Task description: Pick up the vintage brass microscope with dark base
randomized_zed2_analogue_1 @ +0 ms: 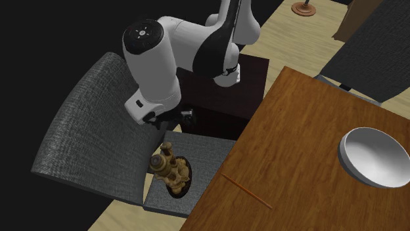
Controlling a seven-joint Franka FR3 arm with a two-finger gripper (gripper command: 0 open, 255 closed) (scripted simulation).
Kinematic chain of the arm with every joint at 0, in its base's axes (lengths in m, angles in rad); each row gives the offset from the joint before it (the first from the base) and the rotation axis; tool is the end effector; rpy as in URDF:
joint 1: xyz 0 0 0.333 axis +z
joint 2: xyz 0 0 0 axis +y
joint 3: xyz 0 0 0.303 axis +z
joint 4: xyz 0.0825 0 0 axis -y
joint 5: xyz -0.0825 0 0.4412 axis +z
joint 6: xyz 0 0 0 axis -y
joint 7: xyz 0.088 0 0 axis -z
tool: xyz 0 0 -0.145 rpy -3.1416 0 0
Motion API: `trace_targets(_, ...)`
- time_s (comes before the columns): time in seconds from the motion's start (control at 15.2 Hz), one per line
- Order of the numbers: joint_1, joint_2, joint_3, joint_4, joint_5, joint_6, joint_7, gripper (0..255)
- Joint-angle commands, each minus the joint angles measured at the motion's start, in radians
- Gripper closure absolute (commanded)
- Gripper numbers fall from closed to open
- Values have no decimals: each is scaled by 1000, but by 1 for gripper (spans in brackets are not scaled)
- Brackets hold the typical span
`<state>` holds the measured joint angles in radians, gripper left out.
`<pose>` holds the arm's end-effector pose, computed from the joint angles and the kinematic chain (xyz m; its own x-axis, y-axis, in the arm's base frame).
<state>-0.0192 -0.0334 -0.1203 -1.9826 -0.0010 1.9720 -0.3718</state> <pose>0.5982 -0.0844 0.4092 0.9728 0.2306 0.0221 0.2305 -0.9730 0.0053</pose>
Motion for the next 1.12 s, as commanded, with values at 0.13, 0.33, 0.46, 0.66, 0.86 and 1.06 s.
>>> trace_targets(0.13, -7, 102, -7, 69, 19, 40, -28, 0)
trace_targets(0.33, -7, 113, -6, 42, 20, 79, -30, 0)
trace_targets(0.46, -7, 121, -6, 24, 22, 104, -31, 0)
trace_targets(0.66, -8, 128, -6, 11, 23, 124, -32, 0)
trace_targets(0.86, -8, 130, -6, 10, 24, 128, -33, 255)
trace_targets(1.06, -9, 133, -7, 12, 24, 129, -34, 255)
